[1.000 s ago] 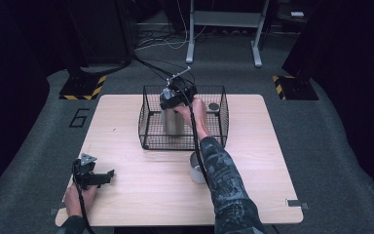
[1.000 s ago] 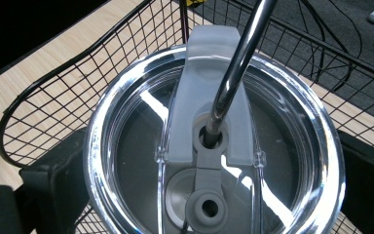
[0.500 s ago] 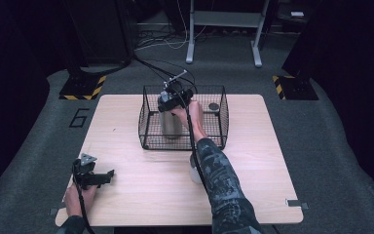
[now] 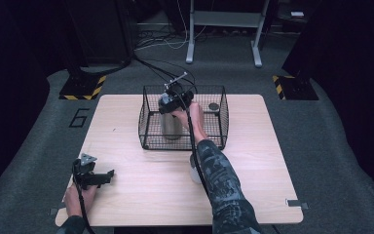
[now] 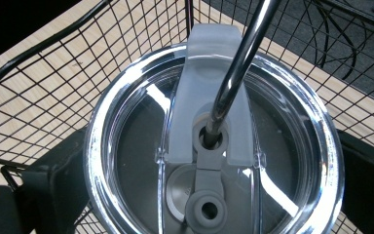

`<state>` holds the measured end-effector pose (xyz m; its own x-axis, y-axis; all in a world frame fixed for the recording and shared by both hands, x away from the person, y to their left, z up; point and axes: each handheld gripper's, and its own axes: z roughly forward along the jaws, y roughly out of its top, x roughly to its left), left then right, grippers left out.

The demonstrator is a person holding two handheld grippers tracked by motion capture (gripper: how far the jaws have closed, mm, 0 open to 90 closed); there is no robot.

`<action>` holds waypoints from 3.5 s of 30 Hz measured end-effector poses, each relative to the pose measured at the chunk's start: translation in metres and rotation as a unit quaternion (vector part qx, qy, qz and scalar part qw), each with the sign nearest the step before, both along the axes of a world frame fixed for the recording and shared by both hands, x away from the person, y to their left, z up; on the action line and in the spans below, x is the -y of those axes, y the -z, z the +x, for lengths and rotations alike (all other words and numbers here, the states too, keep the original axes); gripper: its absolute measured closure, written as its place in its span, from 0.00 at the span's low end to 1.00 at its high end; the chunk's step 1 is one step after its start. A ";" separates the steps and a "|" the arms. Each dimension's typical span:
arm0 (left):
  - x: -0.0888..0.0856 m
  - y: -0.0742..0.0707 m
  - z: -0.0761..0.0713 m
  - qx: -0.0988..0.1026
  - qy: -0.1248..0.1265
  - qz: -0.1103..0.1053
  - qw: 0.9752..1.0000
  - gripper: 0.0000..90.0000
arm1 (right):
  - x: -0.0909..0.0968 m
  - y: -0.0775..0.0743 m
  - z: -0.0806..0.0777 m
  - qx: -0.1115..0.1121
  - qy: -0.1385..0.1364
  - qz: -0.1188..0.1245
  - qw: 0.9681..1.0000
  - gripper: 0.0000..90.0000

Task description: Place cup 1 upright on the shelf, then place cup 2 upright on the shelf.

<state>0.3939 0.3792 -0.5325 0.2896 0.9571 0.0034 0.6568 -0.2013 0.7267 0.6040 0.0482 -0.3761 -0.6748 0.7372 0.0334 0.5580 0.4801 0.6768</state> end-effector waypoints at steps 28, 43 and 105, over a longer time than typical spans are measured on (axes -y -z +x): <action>0.000 0.000 0.000 0.000 0.000 0.000 1.000 0.00 | 0.039 -0.038 -0.032 0.012 -0.005 0.046 0.999 0.00; 0.000 0.000 0.000 0.000 0.000 0.000 1.000 0.00 | 0.092 -0.048 -0.082 0.041 -0.022 0.066 0.997 0.00; 0.000 0.000 0.000 0.000 0.000 0.000 1.000 0.00 | 0.120 0.046 -0.197 -0.015 -0.026 -0.004 1.000 0.00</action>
<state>0.3939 0.3792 -0.5324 0.2895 0.9572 0.0025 0.6571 -0.2007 0.7266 0.4072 -0.0722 -0.4218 -0.7106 0.7020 0.0475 0.5521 0.5145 0.6561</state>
